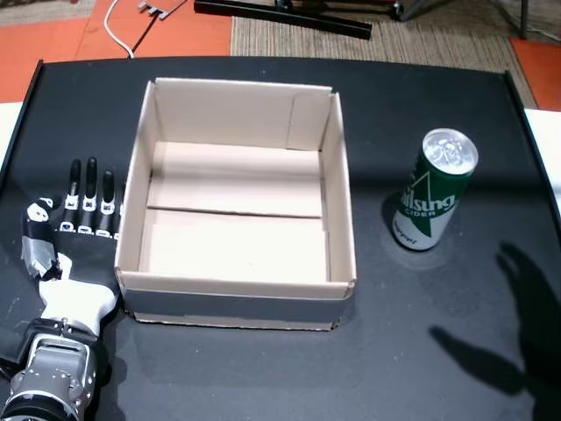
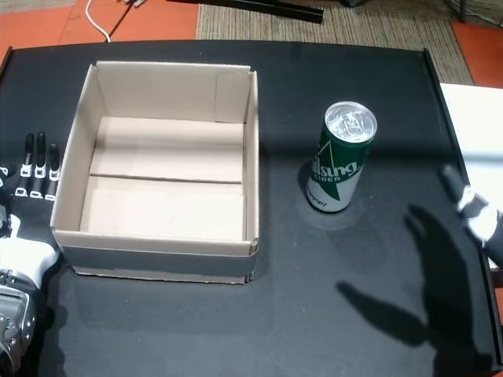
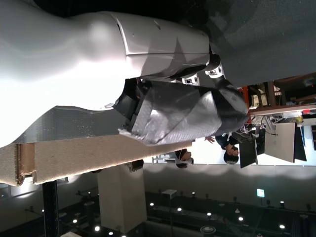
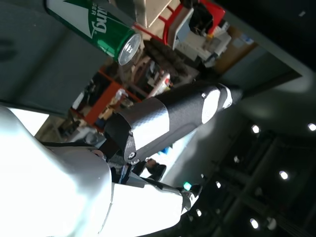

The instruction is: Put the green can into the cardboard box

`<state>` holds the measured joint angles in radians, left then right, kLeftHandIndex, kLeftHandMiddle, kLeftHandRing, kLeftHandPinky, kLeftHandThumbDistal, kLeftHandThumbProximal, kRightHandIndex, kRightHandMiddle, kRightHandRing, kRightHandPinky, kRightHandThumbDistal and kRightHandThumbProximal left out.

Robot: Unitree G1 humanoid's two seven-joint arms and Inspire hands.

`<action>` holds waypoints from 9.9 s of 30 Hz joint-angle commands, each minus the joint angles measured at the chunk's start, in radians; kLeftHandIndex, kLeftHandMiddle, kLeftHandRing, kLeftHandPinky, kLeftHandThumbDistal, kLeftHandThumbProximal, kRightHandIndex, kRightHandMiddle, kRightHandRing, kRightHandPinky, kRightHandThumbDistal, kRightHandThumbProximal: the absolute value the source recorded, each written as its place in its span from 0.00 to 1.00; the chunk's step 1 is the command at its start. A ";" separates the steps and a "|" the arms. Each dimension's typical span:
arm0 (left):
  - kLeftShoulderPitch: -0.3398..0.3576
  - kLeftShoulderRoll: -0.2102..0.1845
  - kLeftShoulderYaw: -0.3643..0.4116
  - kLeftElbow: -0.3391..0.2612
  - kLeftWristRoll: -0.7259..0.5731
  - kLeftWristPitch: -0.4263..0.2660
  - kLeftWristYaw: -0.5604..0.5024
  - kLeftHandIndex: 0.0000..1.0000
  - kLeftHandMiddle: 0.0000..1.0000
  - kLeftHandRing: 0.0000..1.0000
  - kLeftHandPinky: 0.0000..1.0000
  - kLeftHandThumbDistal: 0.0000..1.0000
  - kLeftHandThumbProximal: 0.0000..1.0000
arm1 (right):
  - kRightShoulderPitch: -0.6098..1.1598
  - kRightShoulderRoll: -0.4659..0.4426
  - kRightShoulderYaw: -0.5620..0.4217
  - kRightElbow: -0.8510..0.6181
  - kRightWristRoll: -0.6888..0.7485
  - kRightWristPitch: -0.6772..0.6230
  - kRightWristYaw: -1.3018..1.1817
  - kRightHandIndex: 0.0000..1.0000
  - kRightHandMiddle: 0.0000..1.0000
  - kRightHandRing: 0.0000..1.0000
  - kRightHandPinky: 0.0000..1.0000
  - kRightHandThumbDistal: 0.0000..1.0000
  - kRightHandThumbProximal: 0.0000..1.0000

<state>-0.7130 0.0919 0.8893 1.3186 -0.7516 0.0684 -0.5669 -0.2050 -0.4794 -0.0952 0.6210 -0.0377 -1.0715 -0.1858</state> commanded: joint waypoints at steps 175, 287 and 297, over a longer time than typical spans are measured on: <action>0.016 0.018 0.014 0.031 0.014 -0.003 0.057 0.44 0.44 0.55 0.66 0.00 0.74 | -0.628 0.186 -0.016 0.584 -0.132 0.191 0.126 0.19 0.19 0.28 0.39 0.16 0.00; -0.011 -0.033 0.021 0.023 -0.018 -0.046 0.050 0.43 0.45 0.57 0.71 0.00 0.75 | -1.068 0.291 0.387 0.674 -0.396 0.729 0.729 0.90 1.00 1.00 1.00 1.00 0.46; -0.011 -0.032 0.024 0.026 -0.022 -0.040 0.046 0.42 0.45 0.56 0.69 0.00 0.77 | -1.026 0.175 0.491 0.530 -0.657 0.386 -0.224 1.00 1.00 1.00 1.00 0.96 0.40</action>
<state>-0.7585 0.0634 0.9132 1.3209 -0.7794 0.0194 -0.5450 -1.2442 -0.2490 0.3456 1.2057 -0.5970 -0.6166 -0.1755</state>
